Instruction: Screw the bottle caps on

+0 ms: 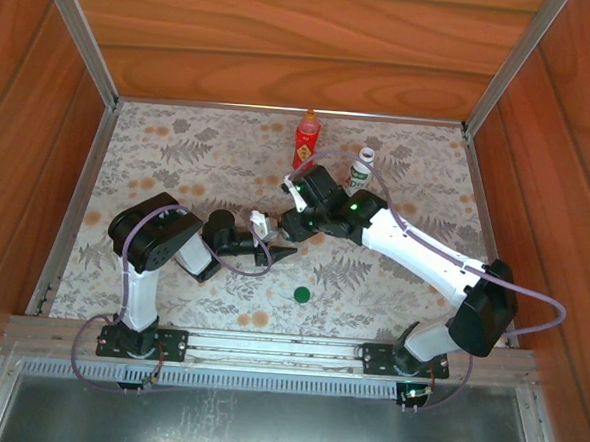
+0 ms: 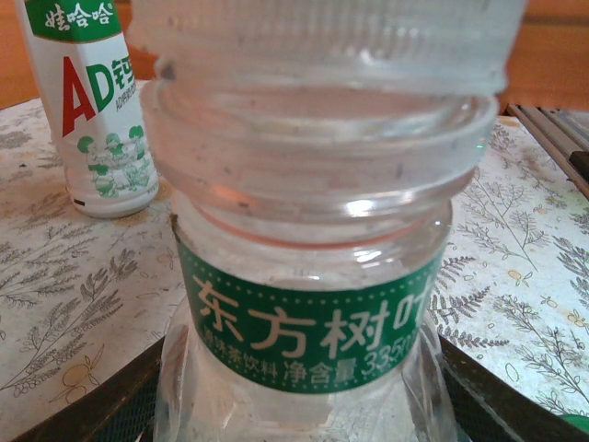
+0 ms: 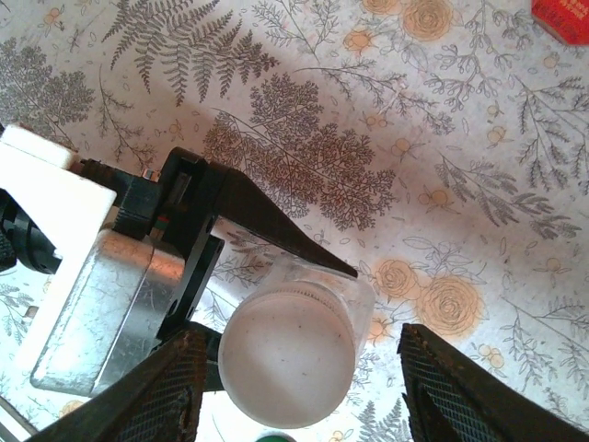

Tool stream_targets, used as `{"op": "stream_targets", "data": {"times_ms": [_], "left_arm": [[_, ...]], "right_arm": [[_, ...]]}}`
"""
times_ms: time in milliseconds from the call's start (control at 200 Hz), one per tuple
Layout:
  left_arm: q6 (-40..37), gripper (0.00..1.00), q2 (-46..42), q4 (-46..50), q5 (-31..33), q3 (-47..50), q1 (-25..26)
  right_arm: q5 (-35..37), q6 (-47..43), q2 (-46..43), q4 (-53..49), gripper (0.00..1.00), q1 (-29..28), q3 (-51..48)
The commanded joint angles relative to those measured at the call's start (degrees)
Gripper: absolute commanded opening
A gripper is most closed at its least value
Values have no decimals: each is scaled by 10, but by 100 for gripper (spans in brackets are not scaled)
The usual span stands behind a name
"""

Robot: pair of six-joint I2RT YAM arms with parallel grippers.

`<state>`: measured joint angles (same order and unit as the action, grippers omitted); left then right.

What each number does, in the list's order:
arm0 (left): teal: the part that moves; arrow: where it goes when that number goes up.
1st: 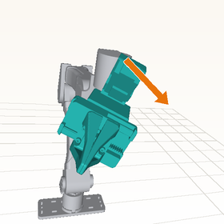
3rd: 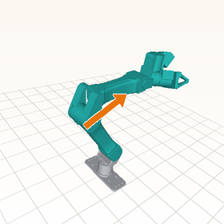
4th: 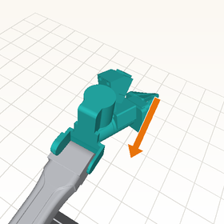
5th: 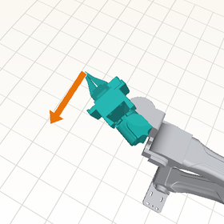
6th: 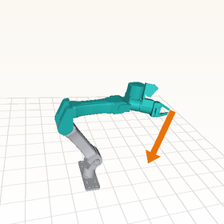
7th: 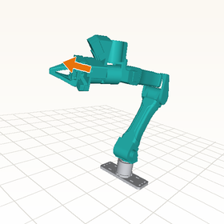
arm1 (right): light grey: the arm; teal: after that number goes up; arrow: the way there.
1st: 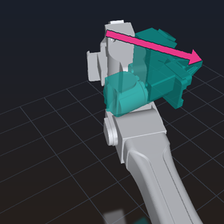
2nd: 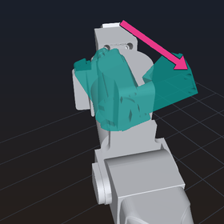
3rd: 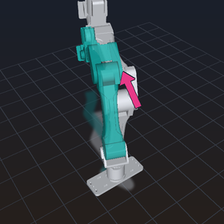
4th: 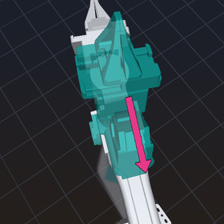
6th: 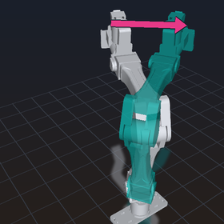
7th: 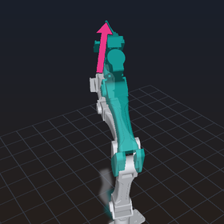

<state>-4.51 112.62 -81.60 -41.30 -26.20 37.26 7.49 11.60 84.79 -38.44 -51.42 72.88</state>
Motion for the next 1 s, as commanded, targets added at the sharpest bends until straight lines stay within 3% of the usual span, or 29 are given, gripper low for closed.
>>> {"op": "stream_targets", "data": {"times_ms": [0,325,994], "left_arm": [[-2,60,12,4,-1,1,-2],[-2,60,13,4,-1,0,-2],[-2,60,12,5,-2,1,-2]], "right_arm": [[6,-6,13,-13,57,-2,17],[-11,-5,24,-13,57,-3,20],[-15,-18,31,-24,37,-2,28]]}}
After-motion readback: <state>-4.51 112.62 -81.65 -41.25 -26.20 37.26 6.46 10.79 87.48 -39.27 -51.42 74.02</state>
